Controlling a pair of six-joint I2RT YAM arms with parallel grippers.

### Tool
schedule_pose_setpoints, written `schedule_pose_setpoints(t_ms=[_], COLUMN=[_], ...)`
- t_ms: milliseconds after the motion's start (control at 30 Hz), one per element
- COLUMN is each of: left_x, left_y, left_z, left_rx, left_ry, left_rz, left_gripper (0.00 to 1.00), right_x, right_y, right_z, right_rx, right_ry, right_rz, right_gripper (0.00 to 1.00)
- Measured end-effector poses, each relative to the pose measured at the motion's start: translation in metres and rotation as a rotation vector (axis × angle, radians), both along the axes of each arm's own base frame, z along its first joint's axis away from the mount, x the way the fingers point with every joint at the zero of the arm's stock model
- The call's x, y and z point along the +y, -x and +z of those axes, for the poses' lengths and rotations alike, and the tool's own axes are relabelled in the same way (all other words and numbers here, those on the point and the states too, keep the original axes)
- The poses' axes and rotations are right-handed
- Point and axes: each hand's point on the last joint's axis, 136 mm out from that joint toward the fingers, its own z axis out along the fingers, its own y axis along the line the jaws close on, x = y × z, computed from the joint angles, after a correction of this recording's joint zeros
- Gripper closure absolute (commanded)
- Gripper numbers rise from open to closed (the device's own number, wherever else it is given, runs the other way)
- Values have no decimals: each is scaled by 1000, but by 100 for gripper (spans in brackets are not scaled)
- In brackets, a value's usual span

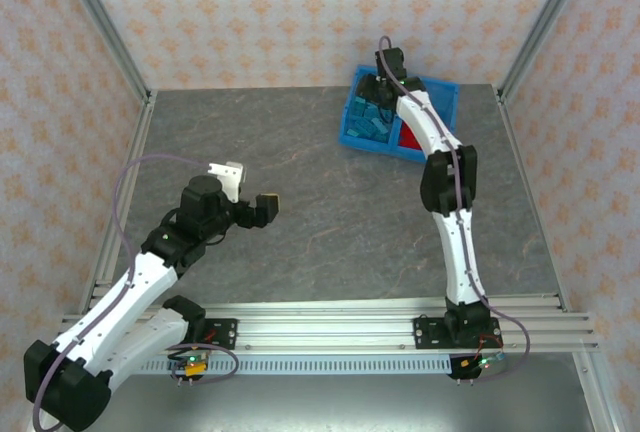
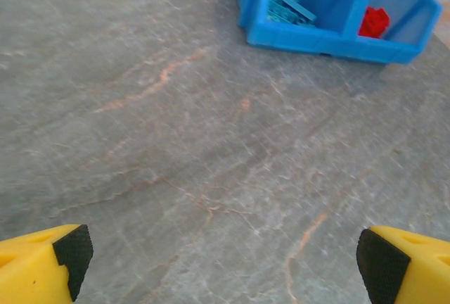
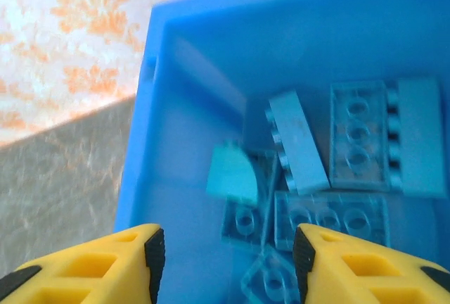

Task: Sort the legos into containers by color

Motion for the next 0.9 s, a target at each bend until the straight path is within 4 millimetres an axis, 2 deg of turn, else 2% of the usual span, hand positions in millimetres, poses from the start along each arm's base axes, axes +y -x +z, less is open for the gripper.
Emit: schedule_pose_setpoints(t_ms=[100,233,367,467,600,700,900], left_x=[18,42,58,68,79,92,113], left_y=[-6,-10,-12,-17,-26,-27,-33], left_z=[0,-15,-28,-29,-30,-39,-62], left_rx=[-23,-30,-47,-67,-109,-123,-109], left_ry=[-51,-136,-213,-260,-340,-418,-538], left_rz=[94,210,274,317,364,409,476], left_gripper=[0,0,0,0,0,0,0], right_x=[-8,-23,-46,-71,-111,-145,-199], right_y=[42,104,171,217,261,287,310], right_z=[15,41,67,73,60,37,-3], right_rx=[14,-24,-126,-204,-284,-307,-326], right_ry=[1,2,18,48,140,252,492], right_rz=[18,34,19,-35,-151,-263,-452], right_gripper=[43,40,37,35,20,17,15])
